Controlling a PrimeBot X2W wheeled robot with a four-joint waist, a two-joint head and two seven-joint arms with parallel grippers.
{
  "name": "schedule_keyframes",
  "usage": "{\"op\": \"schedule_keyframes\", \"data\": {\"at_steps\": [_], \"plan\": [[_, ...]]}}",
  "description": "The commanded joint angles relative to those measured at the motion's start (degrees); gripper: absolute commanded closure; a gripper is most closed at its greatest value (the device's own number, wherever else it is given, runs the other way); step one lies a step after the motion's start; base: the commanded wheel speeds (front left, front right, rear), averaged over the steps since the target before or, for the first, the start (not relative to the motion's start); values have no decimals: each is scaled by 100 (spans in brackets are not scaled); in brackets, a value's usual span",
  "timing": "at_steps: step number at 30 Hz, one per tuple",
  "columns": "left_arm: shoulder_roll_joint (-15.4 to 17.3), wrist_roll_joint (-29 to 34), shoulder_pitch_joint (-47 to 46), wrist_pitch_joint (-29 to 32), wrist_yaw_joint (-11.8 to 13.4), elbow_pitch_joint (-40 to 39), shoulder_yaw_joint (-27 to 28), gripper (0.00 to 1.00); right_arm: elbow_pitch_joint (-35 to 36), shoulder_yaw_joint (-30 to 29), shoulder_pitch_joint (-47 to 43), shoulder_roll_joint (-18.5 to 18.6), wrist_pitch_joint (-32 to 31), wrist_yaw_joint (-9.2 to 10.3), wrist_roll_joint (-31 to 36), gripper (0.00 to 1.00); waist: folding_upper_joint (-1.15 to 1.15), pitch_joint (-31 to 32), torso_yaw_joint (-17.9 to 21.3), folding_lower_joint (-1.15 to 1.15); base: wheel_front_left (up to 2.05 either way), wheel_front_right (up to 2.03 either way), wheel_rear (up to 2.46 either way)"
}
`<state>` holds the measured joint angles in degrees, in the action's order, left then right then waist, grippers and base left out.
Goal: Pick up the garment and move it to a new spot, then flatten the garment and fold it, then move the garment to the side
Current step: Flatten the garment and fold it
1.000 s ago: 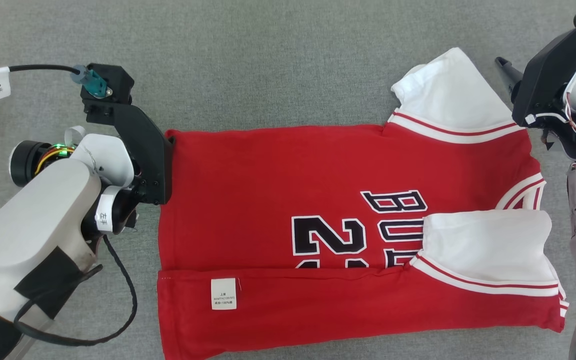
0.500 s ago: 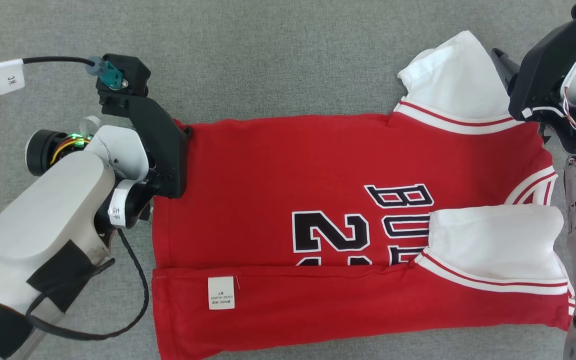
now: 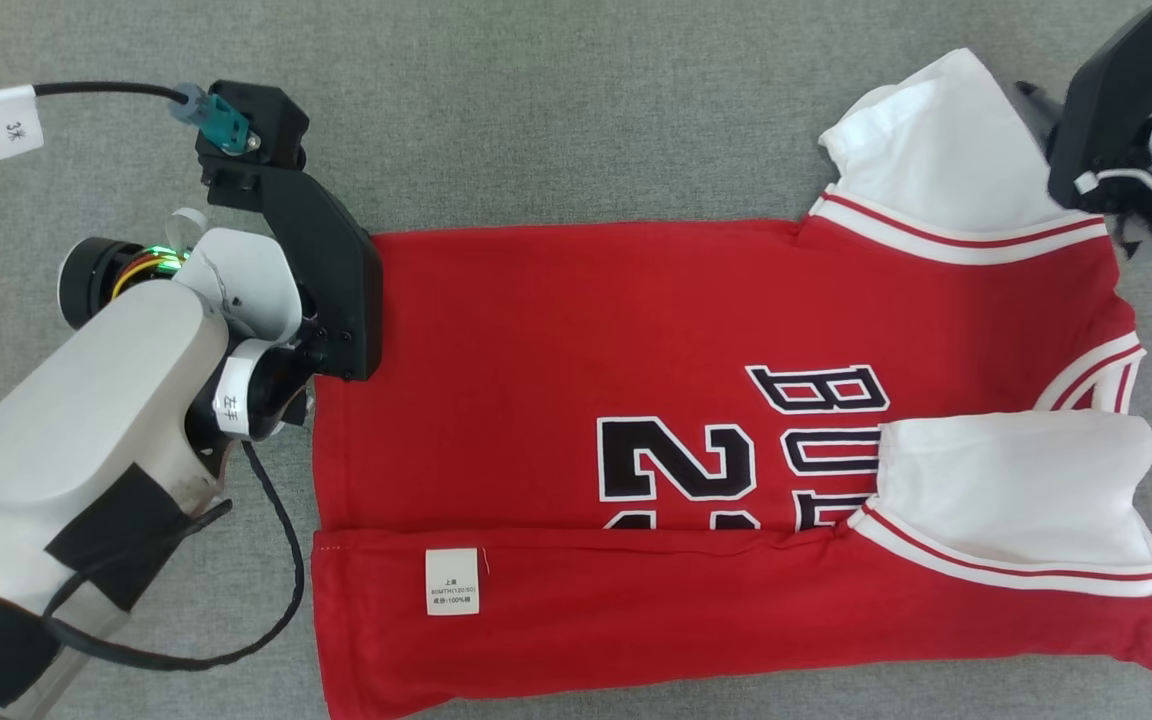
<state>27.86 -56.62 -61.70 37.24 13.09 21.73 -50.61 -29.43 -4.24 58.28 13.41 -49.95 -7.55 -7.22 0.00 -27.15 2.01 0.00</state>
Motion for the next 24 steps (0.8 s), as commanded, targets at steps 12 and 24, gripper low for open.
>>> {"op": "schedule_keyframes", "data": {"at_steps": [12, 24], "plan": [[146, 112, -246, 172, 28, -320, -66, 100, -655, 253, 534, 320, 378, 13, 296, 0, 0, -378, -216, 0, 0, 0, 0], [81, 212, -290, 93, 117, -646, -105, 100, -1439, 852, 758, 321, 393, 7, -166, 77, 0, -625, -403, 0, 0, 0, 0]]}}
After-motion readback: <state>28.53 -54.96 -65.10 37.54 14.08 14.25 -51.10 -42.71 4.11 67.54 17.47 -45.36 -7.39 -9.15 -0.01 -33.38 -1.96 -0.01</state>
